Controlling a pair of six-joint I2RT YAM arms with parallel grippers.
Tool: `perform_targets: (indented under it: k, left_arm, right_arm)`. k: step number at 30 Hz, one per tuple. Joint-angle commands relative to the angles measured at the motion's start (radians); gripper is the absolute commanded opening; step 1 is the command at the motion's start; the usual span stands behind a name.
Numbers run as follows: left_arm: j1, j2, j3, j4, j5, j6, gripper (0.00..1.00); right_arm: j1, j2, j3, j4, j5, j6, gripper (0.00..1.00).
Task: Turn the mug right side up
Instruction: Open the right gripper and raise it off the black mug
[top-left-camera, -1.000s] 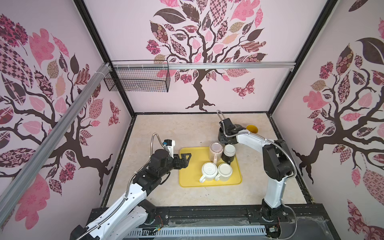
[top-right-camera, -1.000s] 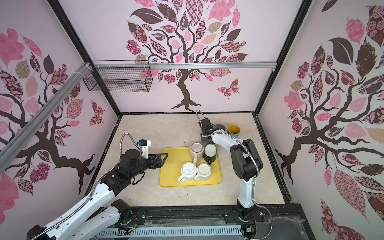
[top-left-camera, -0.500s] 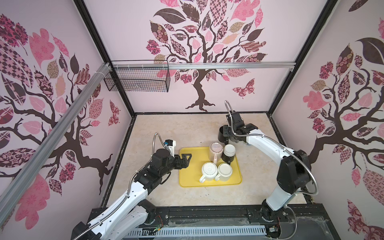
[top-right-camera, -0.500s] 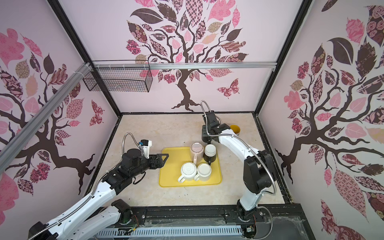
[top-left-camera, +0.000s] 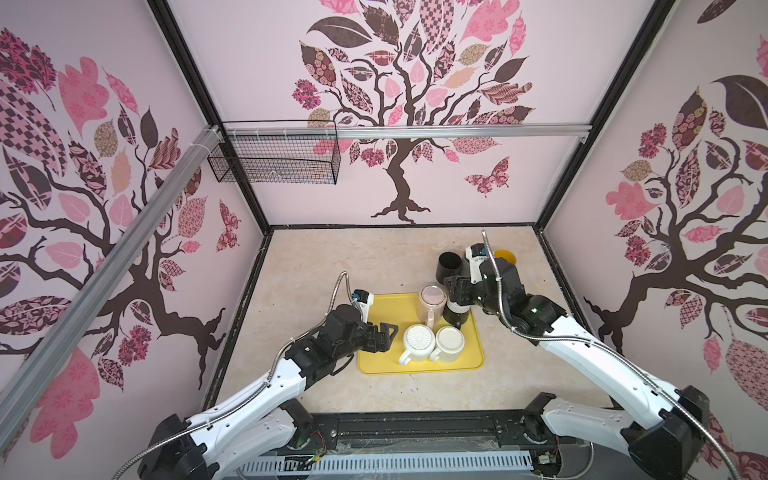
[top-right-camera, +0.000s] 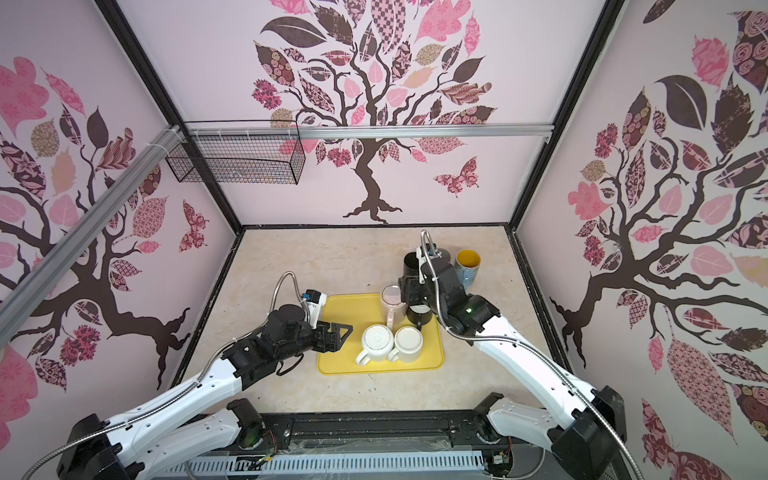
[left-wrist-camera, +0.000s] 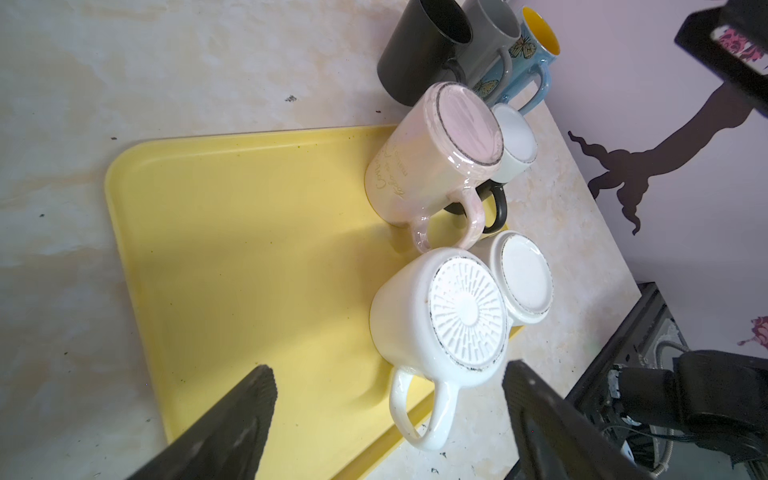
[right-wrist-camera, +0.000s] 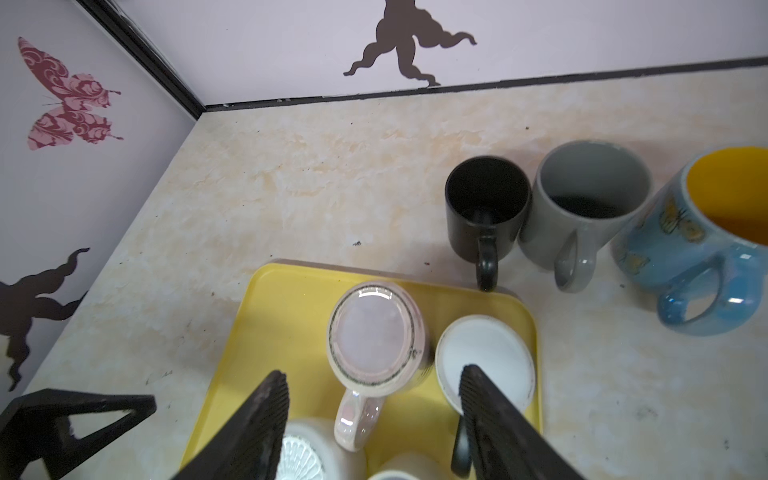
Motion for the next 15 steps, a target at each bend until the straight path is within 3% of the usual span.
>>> perform_targets:
  k: [1, 4, 10, 15]
  left_arm:
    - [-0.007, -0.026, -0.021, 0.008, -0.038, -0.003, 0.88]
    - [-0.010, -0.057, -0.027, -0.010, -0.037, -0.006, 0.88]
    - [-0.023, -0.108, -0.032, -0.066, -0.011, -0.018, 0.83]
    - [-0.128, -0.080, -0.038, -0.087, -0.068, -0.023, 0.79]
  right_arm:
    - [0.014, -0.091, -0.051, 0.028, -0.096, 0.054, 0.67]
    - [0.021, -0.135, -0.087, 0.024, -0.142, 0.087, 0.62]
    - [0.041, -0.192, -0.119, 0.000, -0.126, 0.115, 0.57]
    - [0.044, -0.228, -0.153, -0.021, -0.120, 0.131, 0.53]
